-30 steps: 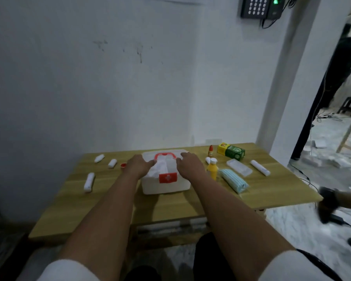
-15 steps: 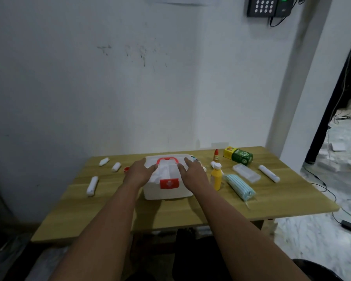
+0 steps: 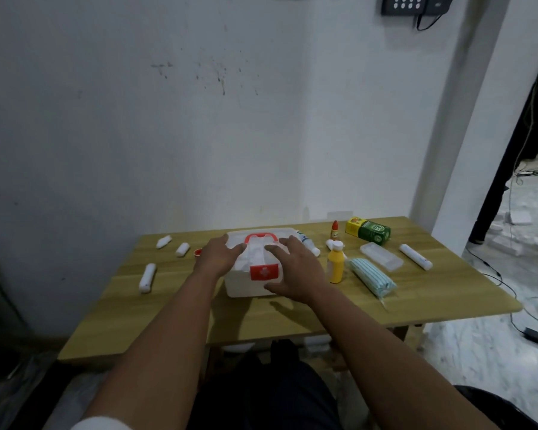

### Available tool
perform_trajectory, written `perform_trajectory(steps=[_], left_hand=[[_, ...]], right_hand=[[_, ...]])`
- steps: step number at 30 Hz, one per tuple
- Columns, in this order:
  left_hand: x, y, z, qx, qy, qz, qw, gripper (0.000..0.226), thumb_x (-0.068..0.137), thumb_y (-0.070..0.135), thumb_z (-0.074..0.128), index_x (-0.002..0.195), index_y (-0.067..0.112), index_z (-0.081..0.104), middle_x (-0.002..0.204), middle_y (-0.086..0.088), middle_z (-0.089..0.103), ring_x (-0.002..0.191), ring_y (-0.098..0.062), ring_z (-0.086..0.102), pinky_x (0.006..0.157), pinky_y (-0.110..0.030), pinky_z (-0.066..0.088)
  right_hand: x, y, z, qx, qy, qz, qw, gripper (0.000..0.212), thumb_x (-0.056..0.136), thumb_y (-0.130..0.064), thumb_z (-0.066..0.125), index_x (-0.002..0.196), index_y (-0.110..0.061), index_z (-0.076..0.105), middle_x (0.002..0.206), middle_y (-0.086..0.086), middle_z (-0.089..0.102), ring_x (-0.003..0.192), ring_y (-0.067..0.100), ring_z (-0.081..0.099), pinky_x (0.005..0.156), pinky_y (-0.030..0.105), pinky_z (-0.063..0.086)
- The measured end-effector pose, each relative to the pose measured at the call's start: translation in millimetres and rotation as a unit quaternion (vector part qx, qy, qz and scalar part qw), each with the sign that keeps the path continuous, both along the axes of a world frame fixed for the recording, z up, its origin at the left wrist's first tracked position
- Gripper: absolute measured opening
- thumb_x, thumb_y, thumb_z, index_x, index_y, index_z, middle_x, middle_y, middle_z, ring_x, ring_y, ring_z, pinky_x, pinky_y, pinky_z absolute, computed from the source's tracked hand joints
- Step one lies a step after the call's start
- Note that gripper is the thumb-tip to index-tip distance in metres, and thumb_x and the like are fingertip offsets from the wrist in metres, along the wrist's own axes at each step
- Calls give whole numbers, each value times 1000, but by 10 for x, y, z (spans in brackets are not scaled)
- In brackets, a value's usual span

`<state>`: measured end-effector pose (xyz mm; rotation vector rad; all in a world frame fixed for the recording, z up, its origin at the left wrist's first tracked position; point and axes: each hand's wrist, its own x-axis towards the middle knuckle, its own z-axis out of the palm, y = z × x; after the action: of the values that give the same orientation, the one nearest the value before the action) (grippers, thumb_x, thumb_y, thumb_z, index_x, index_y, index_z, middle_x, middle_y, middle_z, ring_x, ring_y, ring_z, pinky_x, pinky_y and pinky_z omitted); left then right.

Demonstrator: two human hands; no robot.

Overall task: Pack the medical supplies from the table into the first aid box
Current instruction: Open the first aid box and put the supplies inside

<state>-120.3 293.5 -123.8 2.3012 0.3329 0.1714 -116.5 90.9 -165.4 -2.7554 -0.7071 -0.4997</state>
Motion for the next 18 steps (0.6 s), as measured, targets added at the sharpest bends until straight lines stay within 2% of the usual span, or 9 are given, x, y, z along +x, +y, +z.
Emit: perform_trajectory(steps=[3,5,10,12,14,18], left_hand=[[-10,5,-9,-7,-3,7,1000,73,97,50,62,157,18,37,163,-10,36,145,-34,39,111,-48,38],[-12,29,-29,-16,-5,10,1000,73,96,50,63,157,18,38,162,-11,37,145,-34,39,112,-49,38],[-14,106,-14,-23,6,20,1000,76,94,52,65,157,18,39,162,-10,37,145,-35,39,112,-49,41],[-35,125,-10,-28,8,12,999,76,95,52,64,157,18,38,162,-10,37,145,-35,40,112,-48,41],[-81,116,-18,-40,2,-2,999,76,95,53,63,158,19,37,163,-9,36,145,-34,39,111,-46,39],[-192,95,18,-77,-17,-4,997,73,98,62,48,157,20,39,163,-6,36,147,-31,37,114,-48,36]], right_hand=[[26,22,-85,-30,-46,3,998,82,75,-47,83,145,-30,45,148,14,50,137,35,44,102,53,50],[49,38,-128,-30,-67,10,997,80,74,-47,83,144,-29,47,145,15,53,136,36,46,99,53,52],[77,-3,-148,-41,-71,54,995,88,75,-57,77,151,-31,40,153,16,46,143,40,39,109,56,41],[84,-42,-193,-16,-80,83,993,75,84,-54,67,151,-33,42,155,14,45,145,39,38,112,58,37],[90,-73,-236,27,-110,102,988,55,92,-45,59,146,-33,51,151,11,51,143,36,41,111,58,38],[99,-74,-224,129,-131,116,976,36,97,-40,56,129,-29,69,136,8,64,132,30,53,103,58,42]])
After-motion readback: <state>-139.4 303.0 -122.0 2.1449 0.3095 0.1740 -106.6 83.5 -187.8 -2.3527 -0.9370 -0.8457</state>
